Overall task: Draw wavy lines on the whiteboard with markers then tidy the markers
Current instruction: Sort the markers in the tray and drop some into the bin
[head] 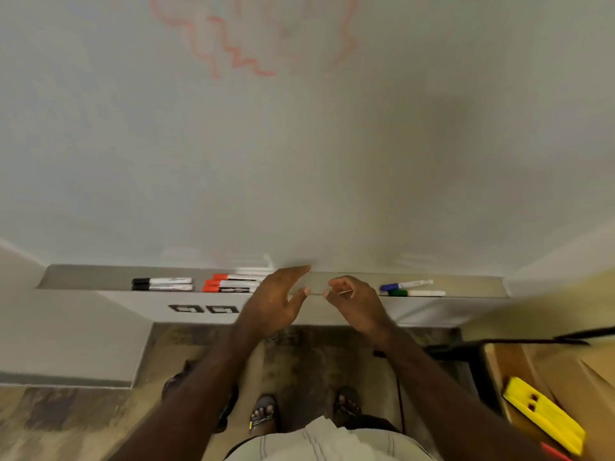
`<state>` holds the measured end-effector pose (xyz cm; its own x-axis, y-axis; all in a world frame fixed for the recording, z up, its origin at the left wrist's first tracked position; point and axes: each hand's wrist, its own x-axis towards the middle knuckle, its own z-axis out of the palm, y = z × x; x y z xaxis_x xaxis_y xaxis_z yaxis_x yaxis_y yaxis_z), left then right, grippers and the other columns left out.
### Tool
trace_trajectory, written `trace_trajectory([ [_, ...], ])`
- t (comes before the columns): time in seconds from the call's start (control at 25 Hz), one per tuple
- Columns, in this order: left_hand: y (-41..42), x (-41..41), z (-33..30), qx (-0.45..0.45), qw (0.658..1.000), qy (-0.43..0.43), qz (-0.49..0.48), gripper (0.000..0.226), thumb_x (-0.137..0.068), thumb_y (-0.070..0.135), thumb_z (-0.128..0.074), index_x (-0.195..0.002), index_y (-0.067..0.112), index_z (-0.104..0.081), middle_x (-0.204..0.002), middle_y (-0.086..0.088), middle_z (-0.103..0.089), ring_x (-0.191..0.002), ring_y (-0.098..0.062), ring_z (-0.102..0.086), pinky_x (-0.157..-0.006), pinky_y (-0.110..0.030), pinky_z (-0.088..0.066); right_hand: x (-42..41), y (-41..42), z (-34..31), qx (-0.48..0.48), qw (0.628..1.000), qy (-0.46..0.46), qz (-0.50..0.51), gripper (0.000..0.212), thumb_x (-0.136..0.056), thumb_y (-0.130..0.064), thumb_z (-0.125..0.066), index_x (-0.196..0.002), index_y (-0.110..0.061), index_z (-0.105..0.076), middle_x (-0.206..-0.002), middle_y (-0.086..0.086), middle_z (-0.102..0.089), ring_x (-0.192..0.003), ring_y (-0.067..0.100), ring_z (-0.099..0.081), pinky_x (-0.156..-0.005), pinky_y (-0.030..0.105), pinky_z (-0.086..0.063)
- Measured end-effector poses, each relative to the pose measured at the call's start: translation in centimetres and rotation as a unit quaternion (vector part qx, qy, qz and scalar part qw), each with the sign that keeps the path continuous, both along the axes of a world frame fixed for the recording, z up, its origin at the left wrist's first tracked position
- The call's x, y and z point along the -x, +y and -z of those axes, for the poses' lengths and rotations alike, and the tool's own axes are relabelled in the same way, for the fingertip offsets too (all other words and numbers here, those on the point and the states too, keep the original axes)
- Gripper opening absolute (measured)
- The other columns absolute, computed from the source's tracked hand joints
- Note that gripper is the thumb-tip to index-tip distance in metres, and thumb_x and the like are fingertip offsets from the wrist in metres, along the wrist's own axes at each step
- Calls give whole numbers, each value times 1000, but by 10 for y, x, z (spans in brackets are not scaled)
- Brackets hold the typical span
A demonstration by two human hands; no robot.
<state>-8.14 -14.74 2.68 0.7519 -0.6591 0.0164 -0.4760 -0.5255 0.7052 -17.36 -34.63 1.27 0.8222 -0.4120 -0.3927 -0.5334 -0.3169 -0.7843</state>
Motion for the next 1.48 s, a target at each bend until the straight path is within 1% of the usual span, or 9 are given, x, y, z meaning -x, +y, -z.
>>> trace_trajectory([
  [0.08, -33, 4, 7, -7, 1000, -4, 27, 44, -105, 40, -57, -147, 26, -56, -146, 5, -60, -134, -12, -54, -113, -35, -46, 12, -30, 2, 14, 999, -5, 42, 29, -95, -41, -74, -120, -28, -70, -113, -10, -71, -101, 7, -65, -89, 26, -55],
  [0.16, -62, 10, 14, -18, 999, -16, 49, 44, -106, 43, -49, -145, 24, -59, -144, 4, -62, -133, -15, -56, -114, -39, -46, 25, -59, 3, 27, 997, -15, 75, 29, -94, -38, -75, -120, -25, -71, -111, -10, -71, -98, 5, -65, -86, 24, -53],
  [0.36, -125, 23, 27, -56, 996, -18, 71, 40, -108, 36, -50, -145, 22, -58, -144, 2, -62, -134, -17, -55, -114, -28, -38, 48, -119, 11, 43, 991, -14, 129, 27, -93, -33, -76, -118, -24, -71, -104, -11, -70, -93, 2, -64, -77, 19, -48],
  [0.52, -165, 33, 36, -101, 991, 12, 91, 40, -110, 34, -47, -146, 19, -57, -144, 1, -60, -132, -18, -54, -111, -27, -38, 55, -147, 18, 53, 990, 8, 129, 29, -95, -33, -75, -121, -23, -69, -111, -8, -68, -97, 7, -64, -85, 25, -53],
  [0.72, -208, 39, 46, -169, 974, -17, 148, 33, -108, 31, -51, -135, 18, -63, -127, -3, -68, -111, -20, -62, -98, -31, -50, 64, -167, 24, 44, 990, -2, 133, 27, -94, -32, -77, -118, -23, -69, -111, -6, -67, -98, 8, -63, -88, 27, -57],
  [0.92, -226, 46, 53, -208, 962, -59, 164, 33, -107, 28, -52, -137, 20, -61, -129, -3, -66, -111, -19, -61, -96, -31, -50, 73, -186, 21, 46, 990, -13, 133, 27, -93, -30, -76, -119, -23, -70, -112, -4, -68, -100, 9, -65, -88, 29, -59],
  [1.12, -238, 49, 58, -238, 950, -101, 175, 35, -103, 20, -56, -138, 18, -59, -130, -5, -64, -115, -22, -58, -95, -32, -51, 82, -198, 17, 60, 991, -21, 122, 27, -93, -35, -75, -118, -26, -72, -112, -8, -69, -97, 3, -64, -76, 15, -49],
  [1.36, -242, 48, 61, -237, 958, -78, 141, 29, -102, 16, -56, -131, 17, -64, -124, -5, -60, -112, -21, -58, -93, -29, -53, 98, -208, 5, 38, 991, -30, 121, 29, -92, -41, -76, -118, -28, -72, -109, -14, -69, -95, 3, -66, -78, 20, -53],
  [1.48, -240, 50, 57, -229, 961, -71, 135, 30, -103, 16, -56, -132, 17, -62, -125, -4, -59, -113, -19, -55, -93, -27, -51, 101, -212, 0, 60, 988, -20, 140, 29, -92, -44, -75, -116, -27, -73, -104, -15, -71, -93, 6, -67, -78, 22, -54],
])
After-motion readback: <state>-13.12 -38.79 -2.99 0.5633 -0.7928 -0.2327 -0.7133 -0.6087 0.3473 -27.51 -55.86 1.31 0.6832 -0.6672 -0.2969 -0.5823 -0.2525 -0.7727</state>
